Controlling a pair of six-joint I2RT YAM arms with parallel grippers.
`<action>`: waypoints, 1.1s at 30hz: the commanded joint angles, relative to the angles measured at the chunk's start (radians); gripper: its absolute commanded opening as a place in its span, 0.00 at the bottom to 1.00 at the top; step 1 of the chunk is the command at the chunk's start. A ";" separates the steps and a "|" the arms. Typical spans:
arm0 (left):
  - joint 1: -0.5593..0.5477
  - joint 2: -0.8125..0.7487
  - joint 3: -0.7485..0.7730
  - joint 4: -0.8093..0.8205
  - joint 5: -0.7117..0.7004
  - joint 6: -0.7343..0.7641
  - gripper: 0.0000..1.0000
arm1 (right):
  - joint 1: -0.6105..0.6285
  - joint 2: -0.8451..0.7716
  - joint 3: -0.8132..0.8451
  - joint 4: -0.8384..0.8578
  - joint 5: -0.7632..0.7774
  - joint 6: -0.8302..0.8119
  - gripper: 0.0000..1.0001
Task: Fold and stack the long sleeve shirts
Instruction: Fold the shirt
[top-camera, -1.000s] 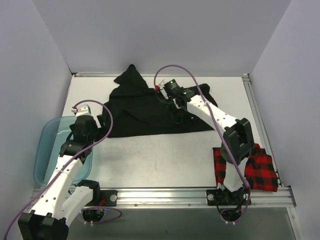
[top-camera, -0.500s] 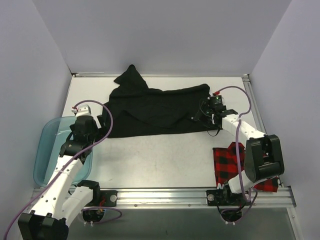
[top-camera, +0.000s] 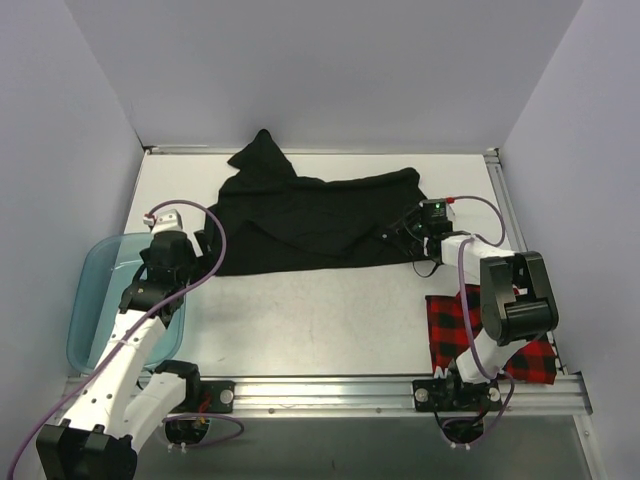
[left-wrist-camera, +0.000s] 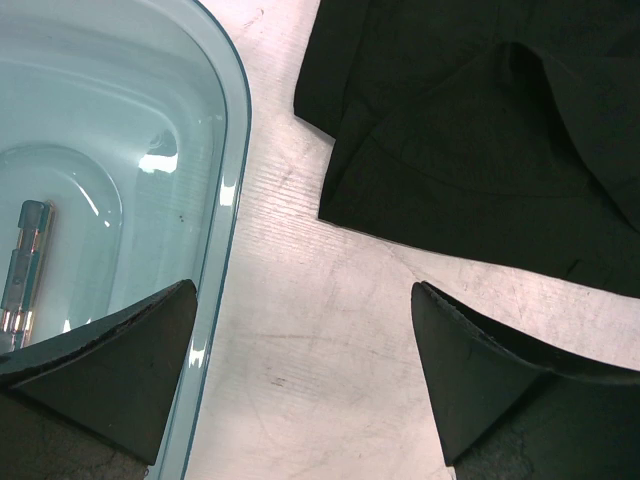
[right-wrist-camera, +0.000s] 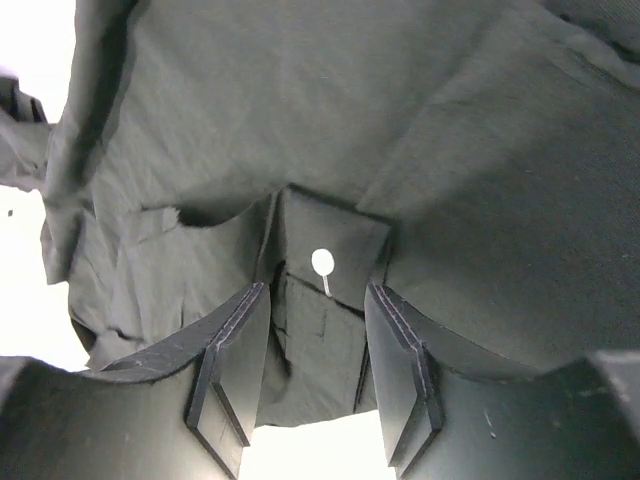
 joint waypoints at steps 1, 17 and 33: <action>0.007 -0.001 0.005 0.038 0.007 -0.005 0.97 | -0.006 0.003 -0.023 0.050 0.026 0.103 0.44; 0.007 0.002 0.005 0.038 0.009 -0.005 0.97 | -0.021 0.060 -0.060 0.131 0.029 0.177 0.43; 0.008 0.000 0.003 0.039 0.009 -0.004 0.98 | -0.029 0.080 -0.057 0.171 0.010 0.194 0.24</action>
